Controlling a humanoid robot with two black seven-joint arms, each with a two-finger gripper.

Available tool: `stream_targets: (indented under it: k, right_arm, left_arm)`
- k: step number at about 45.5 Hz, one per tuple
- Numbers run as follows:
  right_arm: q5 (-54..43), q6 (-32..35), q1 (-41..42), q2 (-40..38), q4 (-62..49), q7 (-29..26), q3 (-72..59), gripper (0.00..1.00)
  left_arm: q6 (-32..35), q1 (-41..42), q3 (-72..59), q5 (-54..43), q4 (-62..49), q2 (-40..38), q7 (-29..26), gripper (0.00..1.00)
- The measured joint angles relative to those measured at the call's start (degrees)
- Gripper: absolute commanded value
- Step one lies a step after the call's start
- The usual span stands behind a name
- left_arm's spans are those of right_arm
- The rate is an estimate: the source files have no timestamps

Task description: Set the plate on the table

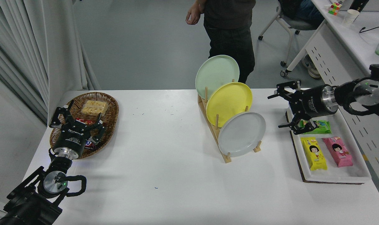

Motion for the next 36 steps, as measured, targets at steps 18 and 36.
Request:
stream_targets:
  k: [18, 36]
  right_arm:
    - [0.65, -6.34, -0.29, 10.25, -7.00, -1.72, 1.92, 1.00]
    - [1.60, -13.46, -1.20, 13.52, -5.36, -12.20, 3.93, 1.00]
  left_arm:
    - [0.00, 0.00, 0.00, 0.00, 0.00, 0.00, 0.00, 0.98]
    - [0.00, 0.01, 0.00, 0.00, 0.00, 0.00, 0.00, 0.98]
